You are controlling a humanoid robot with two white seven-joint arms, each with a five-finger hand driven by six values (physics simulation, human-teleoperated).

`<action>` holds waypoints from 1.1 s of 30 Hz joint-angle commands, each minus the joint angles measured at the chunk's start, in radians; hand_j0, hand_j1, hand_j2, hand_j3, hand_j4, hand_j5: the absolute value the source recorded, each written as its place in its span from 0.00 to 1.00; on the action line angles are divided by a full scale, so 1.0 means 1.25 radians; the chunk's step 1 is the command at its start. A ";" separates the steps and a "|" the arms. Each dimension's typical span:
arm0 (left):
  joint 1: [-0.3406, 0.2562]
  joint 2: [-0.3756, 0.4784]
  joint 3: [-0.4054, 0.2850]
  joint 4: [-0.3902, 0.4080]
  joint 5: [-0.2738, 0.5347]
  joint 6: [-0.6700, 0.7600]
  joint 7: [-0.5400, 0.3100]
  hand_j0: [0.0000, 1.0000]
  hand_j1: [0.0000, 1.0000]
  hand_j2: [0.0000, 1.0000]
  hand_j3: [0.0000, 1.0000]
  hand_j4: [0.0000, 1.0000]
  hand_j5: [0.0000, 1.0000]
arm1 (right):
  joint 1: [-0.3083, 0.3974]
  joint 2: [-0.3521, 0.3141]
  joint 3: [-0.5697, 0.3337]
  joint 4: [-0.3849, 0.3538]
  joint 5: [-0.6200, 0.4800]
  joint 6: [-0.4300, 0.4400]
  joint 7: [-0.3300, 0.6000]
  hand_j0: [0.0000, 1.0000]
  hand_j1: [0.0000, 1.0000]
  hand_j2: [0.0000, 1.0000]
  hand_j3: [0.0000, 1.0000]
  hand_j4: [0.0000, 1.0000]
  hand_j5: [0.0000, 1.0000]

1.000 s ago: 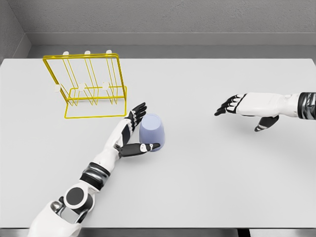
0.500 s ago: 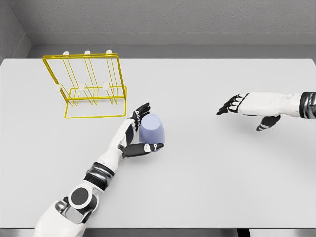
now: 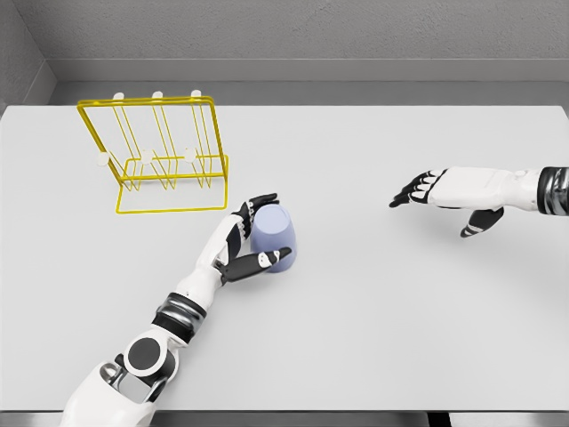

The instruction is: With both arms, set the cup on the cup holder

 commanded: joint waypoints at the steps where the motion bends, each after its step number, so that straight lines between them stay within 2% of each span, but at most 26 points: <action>1: 0.000 0.000 0.000 -0.001 0.000 -0.001 0.000 0.75 0.75 0.75 0.75 0.75 0.75 | 0.000 0.000 0.000 0.008 -0.004 0.002 0.000 1.00 1.00 1.00 1.00 1.00 1.00; 9: 0.000 0.001 0.001 -0.001 0.000 -0.001 0.000 0.66 0.66 0.66 0.66 0.66 0.66 | 0.000 0.001 0.000 0.011 -0.004 0.002 0.000 1.00 1.00 1.00 1.00 1.00 1.00; 20: 0.001 0.003 0.002 -0.007 0.001 -0.004 -0.001 0.66 0.66 0.66 0.66 0.66 0.66 | 0.000 0.006 0.000 0.024 -0.003 0.002 0.000 1.00 1.00 1.00 1.00 1.00 1.00; 22: 0.001 0.004 0.004 -0.009 0.001 -0.008 -0.001 0.66 0.66 0.66 0.66 0.66 0.66 | -0.002 0.029 0.001 0.024 -0.003 0.002 0.000 1.00 1.00 1.00 1.00 1.00 1.00; 30: -0.006 0.003 0.012 -0.045 0.002 -0.011 -0.002 0.66 0.66 0.66 0.66 0.66 0.66 | -0.001 0.044 0.001 0.031 -0.001 0.002 0.000 1.00 1.00 1.00 1.00 1.00 1.00; 33: -0.016 0.000 0.013 -0.050 0.002 -0.035 -0.002 0.66 0.66 0.66 0.66 0.66 0.66 | 0.000 0.044 0.001 0.052 0.001 0.002 0.000 1.00 1.00 1.00 1.00 1.00 1.00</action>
